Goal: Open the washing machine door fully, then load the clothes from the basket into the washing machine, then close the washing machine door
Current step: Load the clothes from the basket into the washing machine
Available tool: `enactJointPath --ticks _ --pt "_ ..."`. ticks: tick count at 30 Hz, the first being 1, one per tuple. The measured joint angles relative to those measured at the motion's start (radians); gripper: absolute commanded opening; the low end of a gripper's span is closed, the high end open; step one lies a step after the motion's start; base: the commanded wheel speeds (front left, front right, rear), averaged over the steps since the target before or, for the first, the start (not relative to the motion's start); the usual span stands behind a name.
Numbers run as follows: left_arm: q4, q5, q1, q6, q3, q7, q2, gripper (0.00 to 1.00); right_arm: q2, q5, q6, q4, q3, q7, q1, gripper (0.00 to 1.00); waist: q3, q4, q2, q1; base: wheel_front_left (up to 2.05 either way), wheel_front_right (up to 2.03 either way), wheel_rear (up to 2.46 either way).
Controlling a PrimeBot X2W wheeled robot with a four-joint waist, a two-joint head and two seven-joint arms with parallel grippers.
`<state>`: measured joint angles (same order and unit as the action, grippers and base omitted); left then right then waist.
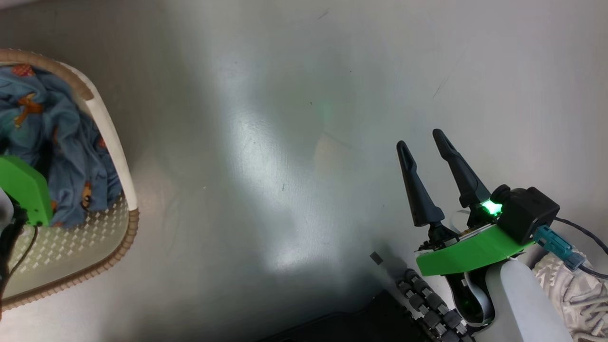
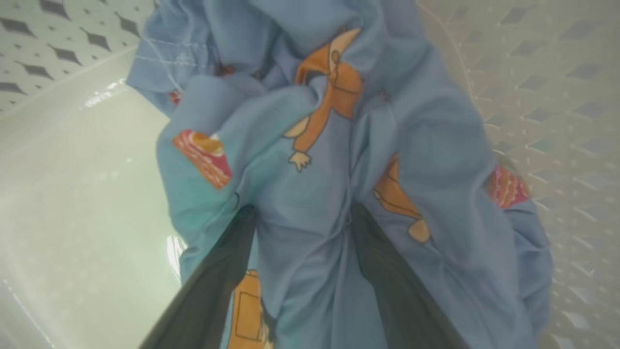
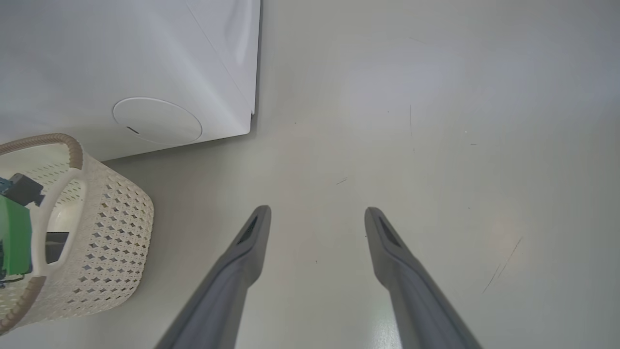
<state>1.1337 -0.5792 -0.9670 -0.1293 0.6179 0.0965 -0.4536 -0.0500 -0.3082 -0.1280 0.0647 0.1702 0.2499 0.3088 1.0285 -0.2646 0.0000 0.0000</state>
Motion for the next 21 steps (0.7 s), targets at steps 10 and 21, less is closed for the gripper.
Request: enactJointPath --ticks 10,21 --pt "0.07 0.0 -0.042 0.002 0.011 0.01 0.056 0.0 0.001 0.0 0.0 -0.008 -0.019 0.0 -0.003 1.0 -0.007 0.001 0.0 0.0 0.0 0.0 0.0" --pt "0.084 -0.072 0.0 0.001 -0.005 0.115 0.124 0.0 0.0 0.017 0.0 -0.007 -0.057 0.0 -0.003 1.0 -0.07 0.037 0.0 0.0 0.0 0.0 0.0"
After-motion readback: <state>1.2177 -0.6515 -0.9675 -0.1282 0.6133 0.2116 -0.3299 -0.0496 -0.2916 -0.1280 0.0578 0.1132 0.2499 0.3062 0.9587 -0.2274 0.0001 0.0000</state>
